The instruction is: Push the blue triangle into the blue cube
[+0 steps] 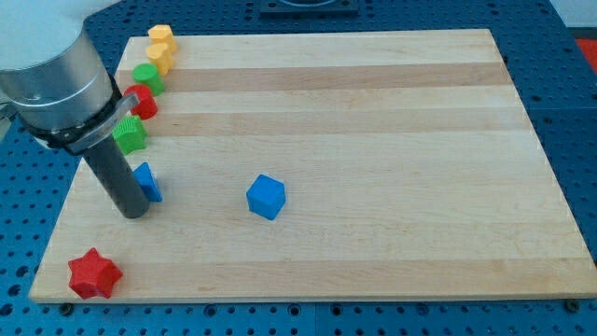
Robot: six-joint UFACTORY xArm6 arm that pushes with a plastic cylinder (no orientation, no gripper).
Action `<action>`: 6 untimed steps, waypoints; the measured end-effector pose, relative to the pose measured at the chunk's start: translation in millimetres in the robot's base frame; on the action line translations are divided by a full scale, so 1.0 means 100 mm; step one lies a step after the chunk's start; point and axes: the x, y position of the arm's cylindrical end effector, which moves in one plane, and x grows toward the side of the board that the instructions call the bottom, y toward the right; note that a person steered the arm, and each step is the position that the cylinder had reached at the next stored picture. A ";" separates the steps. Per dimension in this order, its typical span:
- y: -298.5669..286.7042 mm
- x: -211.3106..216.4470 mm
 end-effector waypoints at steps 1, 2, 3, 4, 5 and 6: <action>-0.13 0.24; -0.37 -0.06; -0.37 -0.27; -0.37 -0.27; -0.03 -0.23; 0.43 -0.21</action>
